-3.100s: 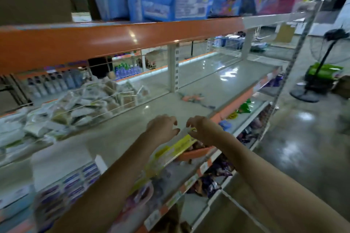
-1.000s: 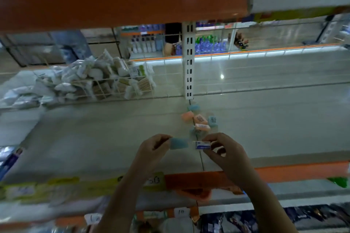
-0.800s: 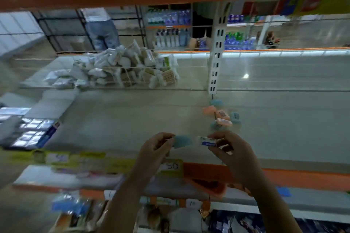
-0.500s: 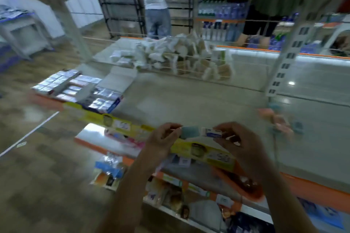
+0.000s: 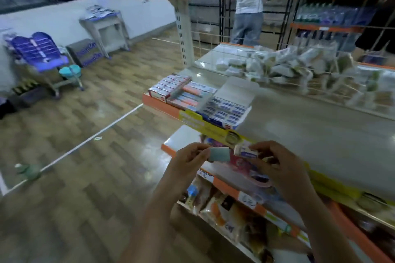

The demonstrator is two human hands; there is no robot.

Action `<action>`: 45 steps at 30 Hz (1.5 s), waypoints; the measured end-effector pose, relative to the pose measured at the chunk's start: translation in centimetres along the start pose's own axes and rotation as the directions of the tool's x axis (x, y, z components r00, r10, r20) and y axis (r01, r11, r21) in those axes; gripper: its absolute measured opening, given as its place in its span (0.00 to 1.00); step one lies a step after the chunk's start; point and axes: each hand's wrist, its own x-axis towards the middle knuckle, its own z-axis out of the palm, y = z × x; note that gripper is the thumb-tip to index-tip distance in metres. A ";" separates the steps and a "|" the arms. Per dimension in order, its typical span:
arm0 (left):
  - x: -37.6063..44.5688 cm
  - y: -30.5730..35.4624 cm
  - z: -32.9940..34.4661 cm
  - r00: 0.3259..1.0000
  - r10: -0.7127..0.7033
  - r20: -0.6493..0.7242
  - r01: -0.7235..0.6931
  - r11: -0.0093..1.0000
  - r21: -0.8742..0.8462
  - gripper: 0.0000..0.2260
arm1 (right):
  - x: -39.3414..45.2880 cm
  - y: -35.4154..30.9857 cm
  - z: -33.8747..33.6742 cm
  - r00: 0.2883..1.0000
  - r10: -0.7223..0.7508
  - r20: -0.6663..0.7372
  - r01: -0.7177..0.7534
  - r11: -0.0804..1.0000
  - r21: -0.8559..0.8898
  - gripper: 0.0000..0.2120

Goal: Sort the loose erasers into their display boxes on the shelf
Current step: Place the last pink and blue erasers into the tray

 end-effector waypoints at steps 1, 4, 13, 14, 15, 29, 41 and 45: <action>0.2 -0.4 -1.0 1.000 0.003 -0.001 -0.003 1.000 -0.005 0.06 | 0.3 -0.3 0.9 1.000 0.002 0.003 -0.002 1.000 0.007 0.18; 1.1 -1.3 -3.2 1.000 0.008 -0.001 -0.008 0.999 -0.037 0.06 | 1.5 -0.9 3.4 1.000 -0.024 0.010 0.025 0.998 -0.056 0.19; 7.4 -3.1 -7.6 0.999 0.018 0.040 -0.016 0.999 -0.046 0.08 | 9.2 0.0 7.0 0.992 -0.112 -0.066 0.095 0.972 -0.216 0.12; 8.4 -3.2 -8.0 0.999 0.018 0.043 -0.016 0.999 -0.034 0.07 | 10.3 0.2 7.2 0.989 -0.125 -0.076 0.104 0.968 -0.230 0.12; 9.7 -3.3 -8.4 0.999 0.019 0.048 -0.018 0.999 -0.029 0.07 | 11.5 0.4 7.5 0.986 -0.135 -0.094 0.107 0.962 -0.253 0.11; 21.1 -3.2 -10.0 0.978 0.053 0.201 -0.026 0.991 -0.132 0.07 | 19.6 3.5 10.5 0.989 -0.044 -0.143 -0.048 0.812 -0.582 0.07; 28.3 -3.5 -11.9 0.921 0.113 0.373 -0.102 0.994 -0.050 0.07 | 20.9 4.2 13.4 0.963 0.077 -0.258 -0.225 0.755 -0.616 0.06; 29.8 -3.6 -11.8 0.877 0.146 0.457 -0.151 0.988 -0.024 0.06 | 20.8 3.7 13.9 0.945 0.127 -0.302 -0.294 0.735 -0.611 0.08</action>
